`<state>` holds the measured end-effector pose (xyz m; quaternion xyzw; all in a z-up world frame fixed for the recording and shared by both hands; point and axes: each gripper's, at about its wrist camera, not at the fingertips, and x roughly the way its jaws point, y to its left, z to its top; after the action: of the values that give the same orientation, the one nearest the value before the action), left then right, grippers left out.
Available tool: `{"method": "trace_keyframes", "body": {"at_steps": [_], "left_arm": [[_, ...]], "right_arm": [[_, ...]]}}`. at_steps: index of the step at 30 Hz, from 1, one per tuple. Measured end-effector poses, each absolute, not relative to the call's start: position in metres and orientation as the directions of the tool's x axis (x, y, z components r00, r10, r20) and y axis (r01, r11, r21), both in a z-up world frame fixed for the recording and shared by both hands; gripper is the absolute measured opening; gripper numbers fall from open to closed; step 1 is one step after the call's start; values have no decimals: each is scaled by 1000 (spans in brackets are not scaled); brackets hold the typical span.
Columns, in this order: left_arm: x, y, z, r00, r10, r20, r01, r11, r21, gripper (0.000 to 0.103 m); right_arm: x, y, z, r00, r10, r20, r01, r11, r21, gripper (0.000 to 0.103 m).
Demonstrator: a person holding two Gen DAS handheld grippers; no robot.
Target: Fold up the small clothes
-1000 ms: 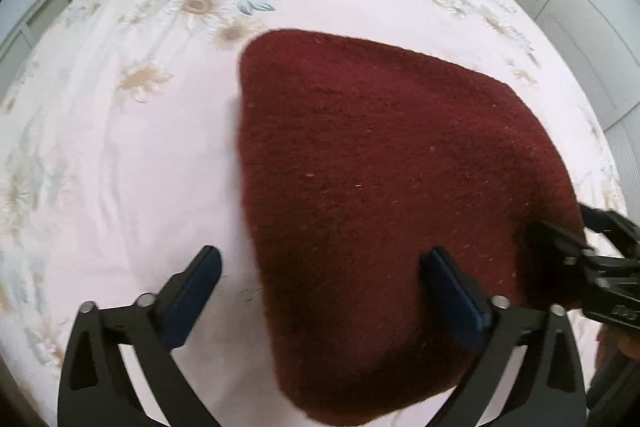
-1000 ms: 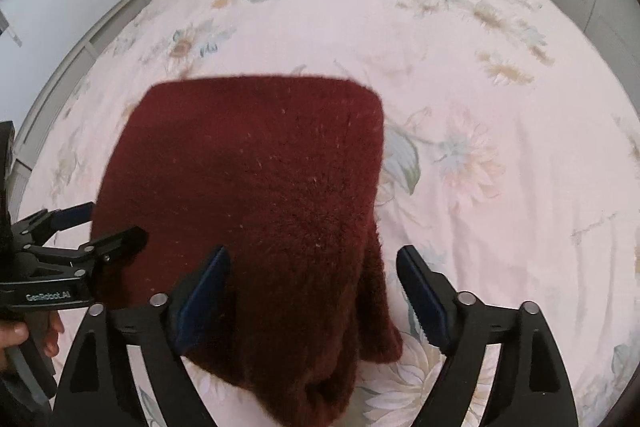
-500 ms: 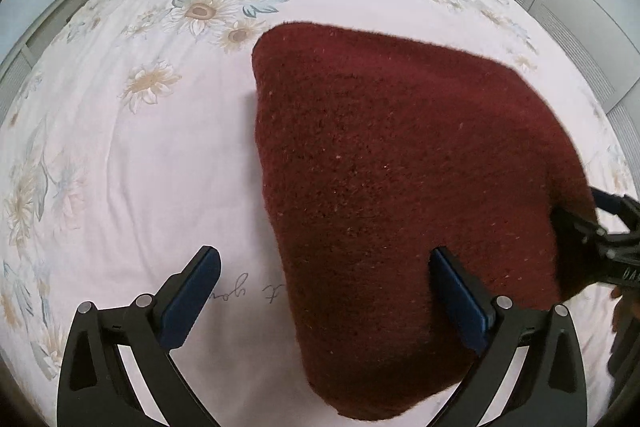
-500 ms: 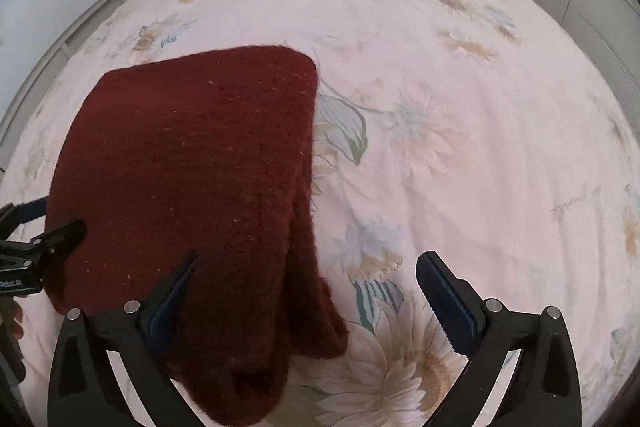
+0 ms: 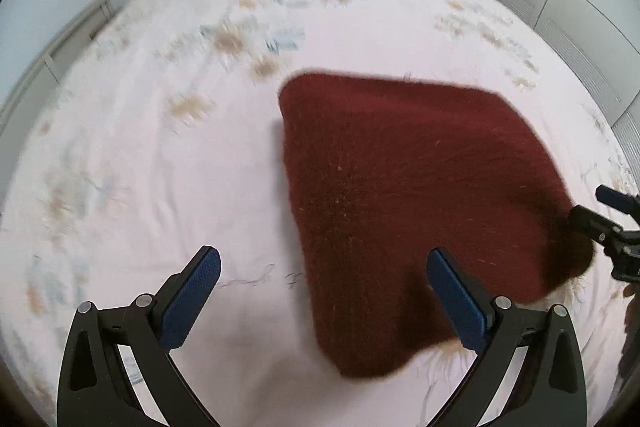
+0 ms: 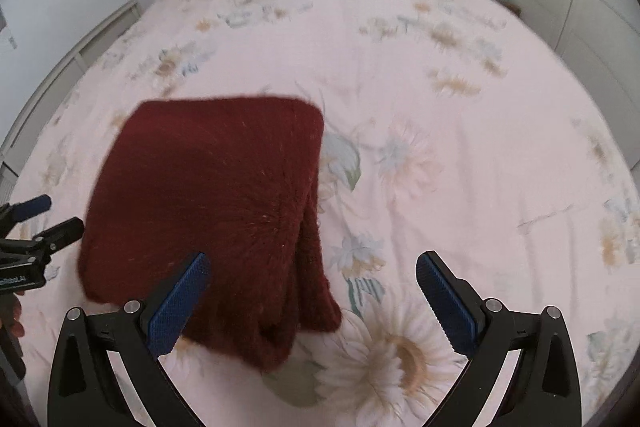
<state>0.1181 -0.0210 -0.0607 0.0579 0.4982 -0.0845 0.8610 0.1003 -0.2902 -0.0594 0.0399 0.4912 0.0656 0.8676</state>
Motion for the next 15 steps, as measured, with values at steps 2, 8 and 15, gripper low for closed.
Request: {"method": "trace_keyframes", "body": {"at_steps": [2, 8, 15], "left_arm": [[103, -24, -43, 514, -80, -854, 200, 979, 28, 102], [62, -32, -3, 555, -63, -830, 177, 983, 44, 102], [42, -31, 2, 531, -47, -846, 165, 985, 49, 102]], "right_arm": [[87, -293, -43, 531, 147, -834, -79, 989, 124, 103], [36, -308, -2, 589, 119, -799, -68, 993, 98, 103], [-10, -325, 15, 606, 71, -792, -10, 997, 83, 103]]}}
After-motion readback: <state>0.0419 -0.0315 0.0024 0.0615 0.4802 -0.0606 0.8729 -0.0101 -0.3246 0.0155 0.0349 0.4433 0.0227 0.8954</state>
